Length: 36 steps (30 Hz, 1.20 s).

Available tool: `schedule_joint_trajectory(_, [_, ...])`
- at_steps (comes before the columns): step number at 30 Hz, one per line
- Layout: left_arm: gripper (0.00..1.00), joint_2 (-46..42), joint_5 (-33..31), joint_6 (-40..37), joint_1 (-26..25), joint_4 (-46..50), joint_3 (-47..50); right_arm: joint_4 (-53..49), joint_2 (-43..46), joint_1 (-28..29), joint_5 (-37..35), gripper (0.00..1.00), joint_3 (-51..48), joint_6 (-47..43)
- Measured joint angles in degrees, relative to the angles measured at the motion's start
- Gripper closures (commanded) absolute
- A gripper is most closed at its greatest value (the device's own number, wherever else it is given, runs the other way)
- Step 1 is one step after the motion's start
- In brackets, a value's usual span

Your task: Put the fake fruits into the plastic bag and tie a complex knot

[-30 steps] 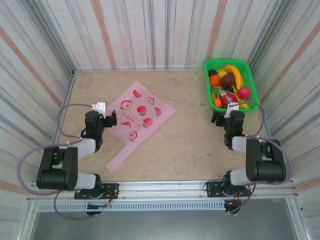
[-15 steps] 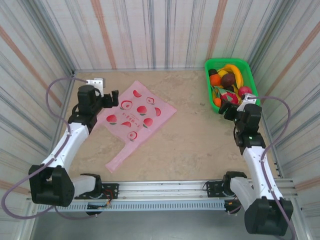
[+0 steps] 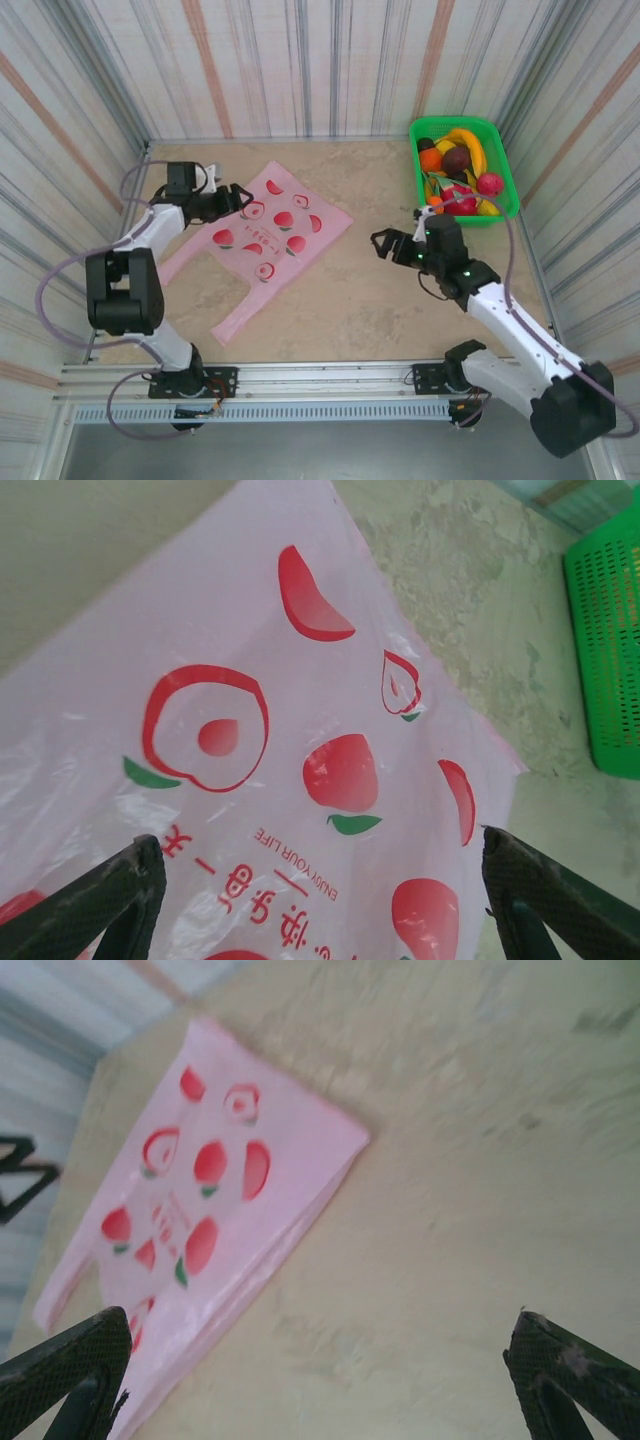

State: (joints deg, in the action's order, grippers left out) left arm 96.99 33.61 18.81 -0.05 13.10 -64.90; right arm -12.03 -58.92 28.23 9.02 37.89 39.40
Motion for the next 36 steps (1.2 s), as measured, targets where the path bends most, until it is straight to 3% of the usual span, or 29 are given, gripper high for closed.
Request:
schedule_joint_trajectory(7, [0.17,5.5,2.4,1.0,0.0,0.7,-1.6,6.8,-17.3,11.1,0.0,0.01,4.2,5.0])
schedule_joint_trajectory(13, [0.17,5.7,1.9,3.0,0.1,1.0,-0.3,12.2,-29.5,14.9,1.6,0.01,8.5,8.3])
schedule_joint_trajectory(28, [0.12,5.0,0.8,12.0,0.8,-0.7,8.1,19.7,-43.4,15.0,4.9,0.01,16.8,11.8])
schedule_joint_trajectory(36, [0.07,-0.2,1.1,17.0,0.6,-6.0,15.6,19.7,-49.9,10.8,7.6,0.01,23.6,12.7])
